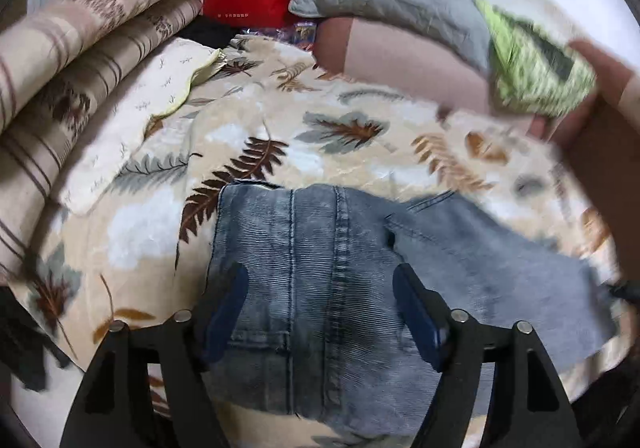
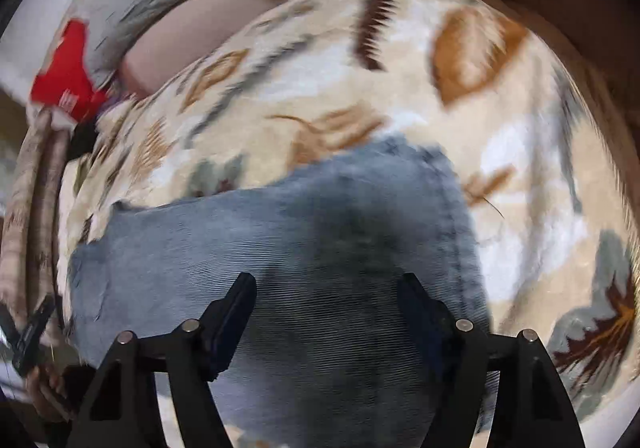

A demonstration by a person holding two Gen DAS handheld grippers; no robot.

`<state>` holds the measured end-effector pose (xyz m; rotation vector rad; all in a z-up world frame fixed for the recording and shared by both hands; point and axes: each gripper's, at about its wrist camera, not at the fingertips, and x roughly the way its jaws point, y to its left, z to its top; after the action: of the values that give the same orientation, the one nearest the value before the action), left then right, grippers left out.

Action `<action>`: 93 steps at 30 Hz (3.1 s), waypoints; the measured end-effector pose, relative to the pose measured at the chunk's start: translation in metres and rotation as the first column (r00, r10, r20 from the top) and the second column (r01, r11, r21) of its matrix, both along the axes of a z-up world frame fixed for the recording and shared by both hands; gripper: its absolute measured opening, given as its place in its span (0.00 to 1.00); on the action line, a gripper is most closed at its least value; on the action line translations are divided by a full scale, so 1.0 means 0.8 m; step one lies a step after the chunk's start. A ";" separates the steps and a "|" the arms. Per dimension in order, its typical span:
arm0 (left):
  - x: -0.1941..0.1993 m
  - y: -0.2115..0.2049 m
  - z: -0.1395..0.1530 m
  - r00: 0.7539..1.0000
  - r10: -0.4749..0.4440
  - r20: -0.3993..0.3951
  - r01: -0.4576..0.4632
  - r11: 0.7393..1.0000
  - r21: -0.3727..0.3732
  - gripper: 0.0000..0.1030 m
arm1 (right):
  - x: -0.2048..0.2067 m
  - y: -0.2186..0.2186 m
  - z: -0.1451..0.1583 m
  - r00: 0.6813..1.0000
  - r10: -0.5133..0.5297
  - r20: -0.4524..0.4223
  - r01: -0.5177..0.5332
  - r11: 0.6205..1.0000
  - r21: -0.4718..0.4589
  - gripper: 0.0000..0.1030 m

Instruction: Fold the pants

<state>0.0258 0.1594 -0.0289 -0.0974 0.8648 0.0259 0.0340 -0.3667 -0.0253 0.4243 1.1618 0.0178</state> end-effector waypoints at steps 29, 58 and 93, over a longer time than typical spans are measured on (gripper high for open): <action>0.012 0.051 -0.067 0.991 0.097 -0.090 -0.102 0.993 -0.059 0.87 | 0.243 0.399 0.001 0.783 0.621 0.045 -0.618 0.784 -0.063 0.03; 0.041 -0.011 -0.072 0.992 0.101 -0.079 -0.082 0.974 0.212 0.92 | 0.044 0.160 -0.038 0.994 0.045 0.100 -0.084 0.898 0.431 0.67; -0.036 -0.001 -0.004 0.994 0.094 0.057 -0.093 0.995 -0.026 0.93 | -0.184 -0.049 -0.045 0.852 -0.522 -0.045 0.458 0.698 0.550 0.69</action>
<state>-0.0033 0.1590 -0.0319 -0.1602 0.8024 0.1004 -0.1129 -0.4061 -0.0617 1.2296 0.8795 -0.0973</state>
